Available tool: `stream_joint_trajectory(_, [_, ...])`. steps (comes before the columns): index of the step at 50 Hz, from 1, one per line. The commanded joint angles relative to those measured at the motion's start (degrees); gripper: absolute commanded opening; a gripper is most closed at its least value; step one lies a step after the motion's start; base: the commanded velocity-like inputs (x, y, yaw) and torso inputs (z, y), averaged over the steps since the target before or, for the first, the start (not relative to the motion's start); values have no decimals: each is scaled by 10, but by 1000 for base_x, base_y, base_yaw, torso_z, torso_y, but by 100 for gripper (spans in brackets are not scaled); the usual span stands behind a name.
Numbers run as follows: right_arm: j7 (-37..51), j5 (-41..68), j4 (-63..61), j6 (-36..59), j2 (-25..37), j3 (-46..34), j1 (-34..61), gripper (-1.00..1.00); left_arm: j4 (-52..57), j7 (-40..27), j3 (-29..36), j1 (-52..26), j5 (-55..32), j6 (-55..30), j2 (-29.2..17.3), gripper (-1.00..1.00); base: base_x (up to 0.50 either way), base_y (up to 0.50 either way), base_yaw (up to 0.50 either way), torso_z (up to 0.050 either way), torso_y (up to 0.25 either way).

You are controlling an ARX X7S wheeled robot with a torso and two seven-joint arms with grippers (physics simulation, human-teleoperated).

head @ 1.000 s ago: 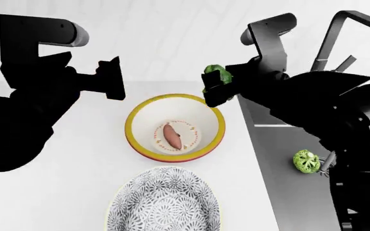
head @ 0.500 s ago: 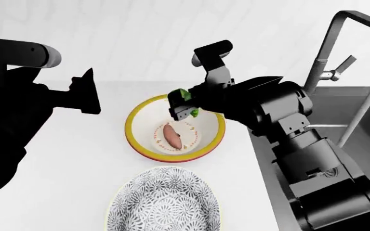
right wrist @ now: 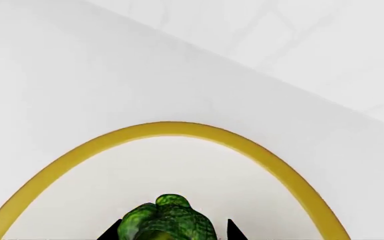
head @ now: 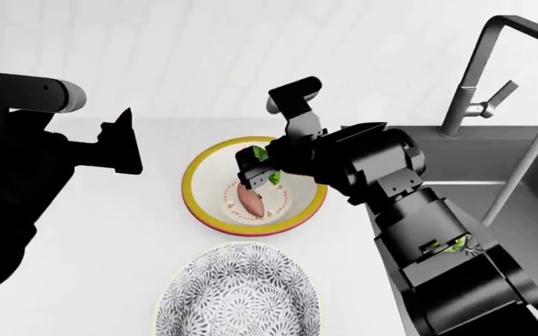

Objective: Pick the sweet potatos and broccolis from the sink and place them in one bowl. Place the broccoli in the other bowl. Then turn off the sink faucet.

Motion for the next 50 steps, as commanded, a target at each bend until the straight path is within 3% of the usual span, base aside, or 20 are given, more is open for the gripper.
stream_joint_trajectory(1, [-8, -1, -1, -2, -4, -7, 2, -100, -1, 31, -2, 33, 18, 33, -9, 100, 0, 0, 0, 0, 0])
stream_joint_trajectory(5, [-7, 5, -14, 3, -1, -9, 3, -100, 5, 33, -5, 43, 18, 39, -16, 100, 0, 0, 0, 0, 0])
stream_joint_trajectory(6, [-6, 7, -15, 3, 0, -8, 4, 100, 7, 32, -6, 47, 17, 41, -18, 100, 0, 0, 0, 0, 0])
stream_joint_trajectory(21, [24, 37, -94, 29, 30, 13, 6, 100, 53, -12, -25, 31, -52, 18, -47, 100, 0, 0, 0, 0, 0])
stream_joint_trajectory(23, [36, 43, -122, 38, 41, 21, 9, 100, -3, 2, 12, -27, -16, -13, 10, 100, 0, 0, 0, 0, 0])
stream_joint_trajectory(30, [72, 62, -188, 53, 70, 51, 8, 100, -16, 12, 17, -39, -7, -16, 20, 100, 0, 0, 0, 0, 0])
stream_joint_trajectory(45, [264, 189, -557, 141, 250, 229, -124, 100, -22, 6, 18, -30, -2, -4, 35, 100, 0, 0, 0, 0, 0])
stream_joint_trajectory(50, [300, 228, -627, 152, 292, 283, -181, 100, -20, 2, 19, -36, -4, -6, 41, 100, 0, 0, 0, 0, 0])
